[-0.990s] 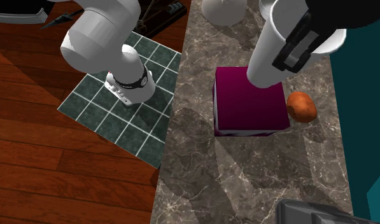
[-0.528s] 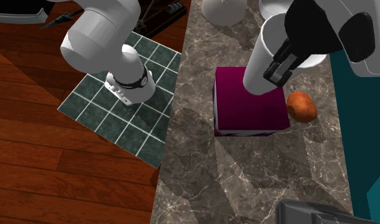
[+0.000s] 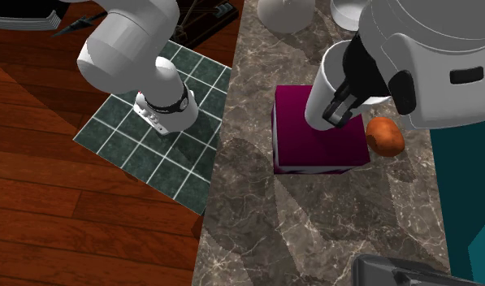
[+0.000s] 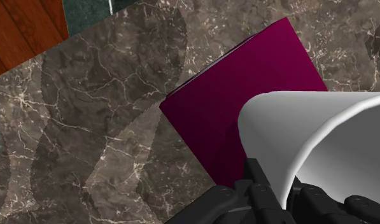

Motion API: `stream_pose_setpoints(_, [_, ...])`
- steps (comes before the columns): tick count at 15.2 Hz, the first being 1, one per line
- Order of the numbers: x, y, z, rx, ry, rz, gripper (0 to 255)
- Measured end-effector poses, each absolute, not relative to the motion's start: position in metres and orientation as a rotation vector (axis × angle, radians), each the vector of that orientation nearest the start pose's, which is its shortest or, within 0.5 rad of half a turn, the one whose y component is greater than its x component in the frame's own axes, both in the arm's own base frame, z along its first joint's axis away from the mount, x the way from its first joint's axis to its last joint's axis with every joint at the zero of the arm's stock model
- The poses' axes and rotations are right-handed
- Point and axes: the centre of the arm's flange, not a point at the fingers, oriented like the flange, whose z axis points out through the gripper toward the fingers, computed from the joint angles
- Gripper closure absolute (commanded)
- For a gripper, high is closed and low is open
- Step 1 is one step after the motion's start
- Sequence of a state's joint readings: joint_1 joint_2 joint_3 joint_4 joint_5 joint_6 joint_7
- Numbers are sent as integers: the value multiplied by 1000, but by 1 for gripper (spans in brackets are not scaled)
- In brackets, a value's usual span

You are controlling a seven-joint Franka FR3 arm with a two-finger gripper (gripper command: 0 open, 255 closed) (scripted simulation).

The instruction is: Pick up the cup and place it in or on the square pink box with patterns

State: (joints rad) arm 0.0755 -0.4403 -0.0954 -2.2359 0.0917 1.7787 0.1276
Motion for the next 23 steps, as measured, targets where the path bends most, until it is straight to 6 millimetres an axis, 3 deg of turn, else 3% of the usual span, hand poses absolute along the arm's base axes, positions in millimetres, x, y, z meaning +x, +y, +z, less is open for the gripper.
stream_pose_setpoints(8, [419,-5,528,-3003,237,40,255])
stream_pose_setpoints(9, [419,-5,528,-3003,237,40,0])
stream_pose_setpoints(15, [419,-5,528,-3003,237,39,0])
stream_pose_setpoints(19, [419,-10,566,-3003,237,37,0])
stream_pose_setpoints(23, [420,-11,577,-3003,237,38,0])
